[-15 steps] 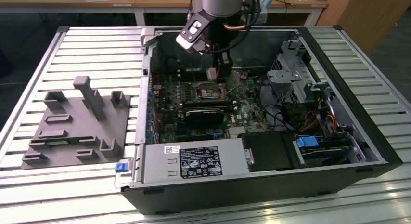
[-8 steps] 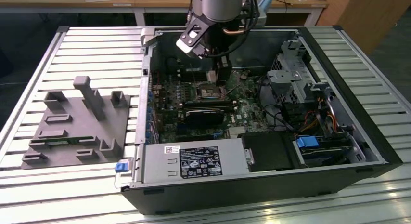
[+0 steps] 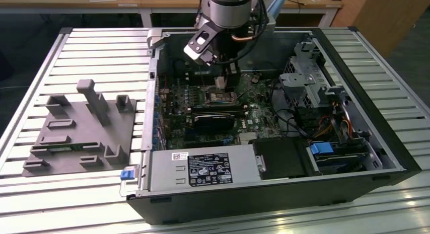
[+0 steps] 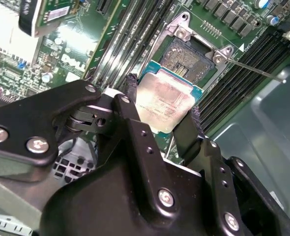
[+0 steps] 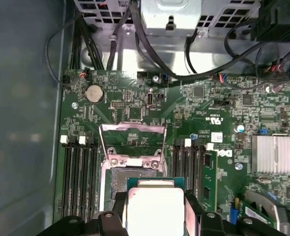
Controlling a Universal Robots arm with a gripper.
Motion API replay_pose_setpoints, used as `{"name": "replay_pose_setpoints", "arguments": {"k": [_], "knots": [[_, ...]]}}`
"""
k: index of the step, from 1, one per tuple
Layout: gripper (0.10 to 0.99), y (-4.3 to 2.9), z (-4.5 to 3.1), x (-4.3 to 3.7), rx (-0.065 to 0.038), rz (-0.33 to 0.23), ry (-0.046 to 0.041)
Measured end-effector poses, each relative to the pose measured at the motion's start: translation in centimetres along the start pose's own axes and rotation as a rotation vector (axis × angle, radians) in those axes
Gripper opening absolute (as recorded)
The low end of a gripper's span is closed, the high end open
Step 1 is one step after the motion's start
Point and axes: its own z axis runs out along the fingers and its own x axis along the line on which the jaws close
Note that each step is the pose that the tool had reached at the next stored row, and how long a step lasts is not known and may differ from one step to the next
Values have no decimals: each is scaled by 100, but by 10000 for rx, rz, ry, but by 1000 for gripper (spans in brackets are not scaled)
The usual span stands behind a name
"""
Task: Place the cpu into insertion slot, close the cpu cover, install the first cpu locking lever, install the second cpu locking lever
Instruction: 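Place the cpu into insertion slot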
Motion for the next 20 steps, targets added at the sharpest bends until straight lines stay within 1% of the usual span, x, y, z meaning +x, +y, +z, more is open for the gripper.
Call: {"name": "replay_pose_setpoints", "arguments": {"k": [6, 7, 11, 14, 20], "knots": [[541, -27, 97, 38, 0, 8, -2], [541, -29, 129, 42, 0, 8, -2], [541, -29, 130, 42, 1, 7, -16], [541, -33, 149, 47, -1, 9, -16], [541, -36, 182, 84, -1, 10, -14]]}}
